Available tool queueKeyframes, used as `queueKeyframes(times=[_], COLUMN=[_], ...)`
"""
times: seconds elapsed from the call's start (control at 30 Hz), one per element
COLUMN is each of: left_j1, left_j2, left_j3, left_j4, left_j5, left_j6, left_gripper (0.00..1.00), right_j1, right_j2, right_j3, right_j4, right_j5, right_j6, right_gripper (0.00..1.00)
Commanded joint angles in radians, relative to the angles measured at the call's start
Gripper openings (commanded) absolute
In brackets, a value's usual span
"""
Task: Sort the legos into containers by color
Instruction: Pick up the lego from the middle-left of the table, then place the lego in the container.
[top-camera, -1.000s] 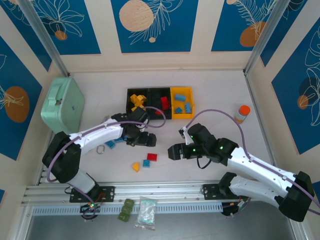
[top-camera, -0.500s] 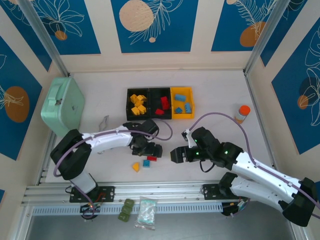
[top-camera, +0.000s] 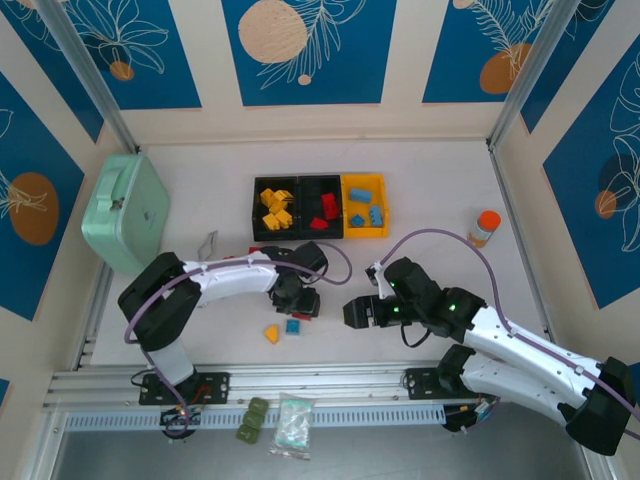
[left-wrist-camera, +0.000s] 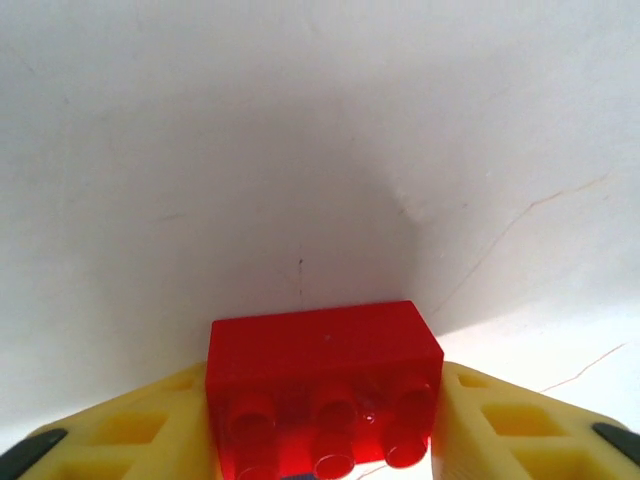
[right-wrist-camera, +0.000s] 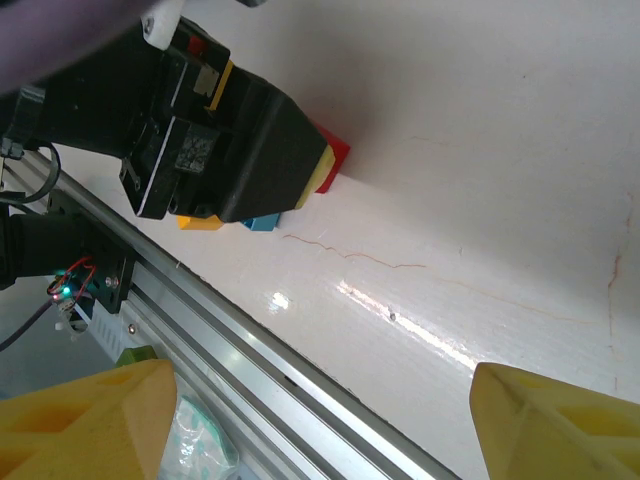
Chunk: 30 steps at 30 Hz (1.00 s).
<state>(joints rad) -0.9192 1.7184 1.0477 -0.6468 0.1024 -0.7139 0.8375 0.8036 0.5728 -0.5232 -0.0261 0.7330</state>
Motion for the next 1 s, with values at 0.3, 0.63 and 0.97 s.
queueKeyframes(times=[0.3,0.63,0.97], left_j1=[0.087,0.213,0.279], left_j2=[0.01,0.161,0.357], left_j3=[0.201,0.545,0.865], left_j4=[-0.106,-0.226,-0.298], left_j5=[-0.053,-0.08,-0.102], left_j6=[0.139,0.284,0.335], left_gripper=[0.44,0.43,0.43], right_j1=[-0.024,-0.04,-0.044], right_j2=[-0.062,-0.064,-0.043], right_j3=[-0.004,-0.016,0.013], right_j4=[-0.021,0.006,0.055], right_j5=[0.027,0.063,0.24], right_j6=[0.007,0.04,0.113], right_gripper=[0.77,0.77,0.77])
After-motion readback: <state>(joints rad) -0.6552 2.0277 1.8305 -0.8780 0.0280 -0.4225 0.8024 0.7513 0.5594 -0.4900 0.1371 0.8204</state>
